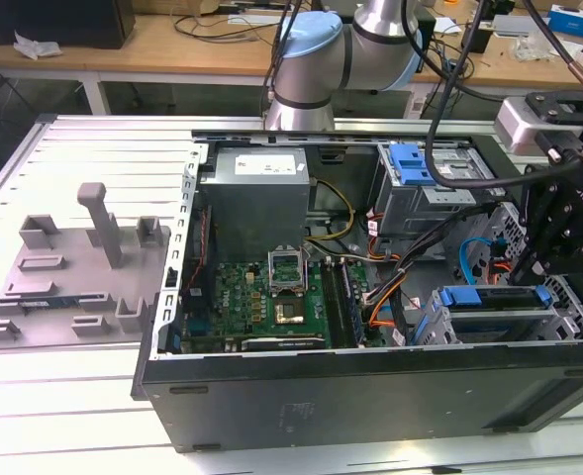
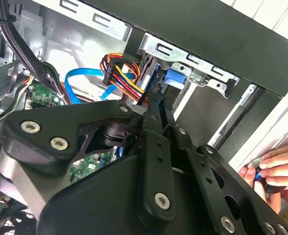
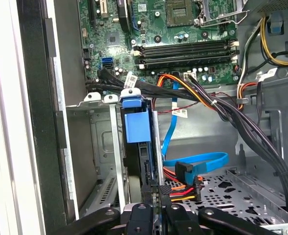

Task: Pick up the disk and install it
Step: 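Insert the first disk wire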

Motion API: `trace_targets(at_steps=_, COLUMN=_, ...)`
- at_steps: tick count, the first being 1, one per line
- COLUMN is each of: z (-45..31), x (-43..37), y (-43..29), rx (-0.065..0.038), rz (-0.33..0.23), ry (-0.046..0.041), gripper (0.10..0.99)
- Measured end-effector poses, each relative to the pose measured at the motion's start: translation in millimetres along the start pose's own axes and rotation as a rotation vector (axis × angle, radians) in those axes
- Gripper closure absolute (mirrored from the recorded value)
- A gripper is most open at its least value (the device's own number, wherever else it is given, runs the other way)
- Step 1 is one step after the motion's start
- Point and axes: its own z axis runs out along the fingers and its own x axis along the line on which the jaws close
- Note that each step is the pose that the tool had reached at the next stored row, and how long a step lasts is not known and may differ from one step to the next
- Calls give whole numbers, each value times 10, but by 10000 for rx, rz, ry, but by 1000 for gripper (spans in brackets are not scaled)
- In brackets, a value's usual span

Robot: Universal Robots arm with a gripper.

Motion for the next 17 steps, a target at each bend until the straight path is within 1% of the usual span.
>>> trace_targets(at_steps=17, z=52, x=5, y=1, rx=0, rz=-1, ry=0, gripper=922)
